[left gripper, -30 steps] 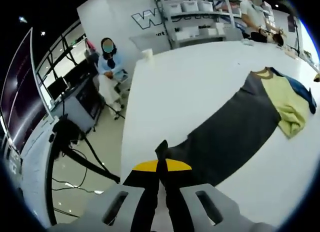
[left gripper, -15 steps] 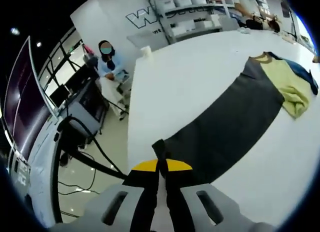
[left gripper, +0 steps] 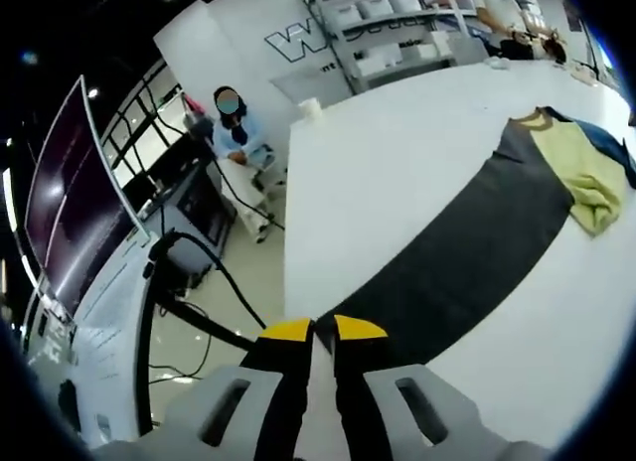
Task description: Fold the garment on the visible template until the final outline fits inside the template.
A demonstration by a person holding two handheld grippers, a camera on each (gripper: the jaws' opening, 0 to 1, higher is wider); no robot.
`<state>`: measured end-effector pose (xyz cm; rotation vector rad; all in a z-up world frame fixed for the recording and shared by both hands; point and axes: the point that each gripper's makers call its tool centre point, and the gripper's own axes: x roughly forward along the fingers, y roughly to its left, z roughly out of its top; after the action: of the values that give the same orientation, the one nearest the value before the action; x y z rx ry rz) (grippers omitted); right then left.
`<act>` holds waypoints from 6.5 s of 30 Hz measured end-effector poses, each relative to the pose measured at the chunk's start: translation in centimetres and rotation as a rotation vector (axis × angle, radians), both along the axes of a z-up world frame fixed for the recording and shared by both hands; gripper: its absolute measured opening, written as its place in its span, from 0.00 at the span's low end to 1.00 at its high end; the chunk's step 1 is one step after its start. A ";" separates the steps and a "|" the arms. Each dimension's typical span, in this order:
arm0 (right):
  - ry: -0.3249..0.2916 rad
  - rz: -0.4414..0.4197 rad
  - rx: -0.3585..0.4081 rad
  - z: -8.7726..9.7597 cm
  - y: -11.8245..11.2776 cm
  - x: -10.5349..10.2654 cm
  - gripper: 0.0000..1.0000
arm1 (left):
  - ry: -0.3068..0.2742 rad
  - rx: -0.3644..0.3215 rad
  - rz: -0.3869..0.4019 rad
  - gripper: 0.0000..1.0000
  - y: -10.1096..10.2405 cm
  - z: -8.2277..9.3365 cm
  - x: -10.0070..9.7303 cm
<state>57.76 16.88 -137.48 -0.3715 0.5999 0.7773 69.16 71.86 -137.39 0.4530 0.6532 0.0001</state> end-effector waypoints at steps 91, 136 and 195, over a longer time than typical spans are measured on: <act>-0.038 -0.261 -0.150 -0.9 -2.1 1.9 0.00 | 0.063 -0.320 -0.665 0.69 -21.1 0.4 -8.1; -0.324 -0.280 -0.296 12.8 -12.3 10.5 0.00 | 0.060 -0.311 -0.671 0.68 -21.4 0.8 -8.2; -0.300 -0.546 -0.396 15.8 -29.0 16.9 0.00 | 0.096 -0.287 -0.675 0.68 -21.7 0.3 -8.1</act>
<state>74.64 -12.14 -121.65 -0.6407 0.5338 0.0694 61.05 50.12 -137.08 0.3785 0.5577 -0.7493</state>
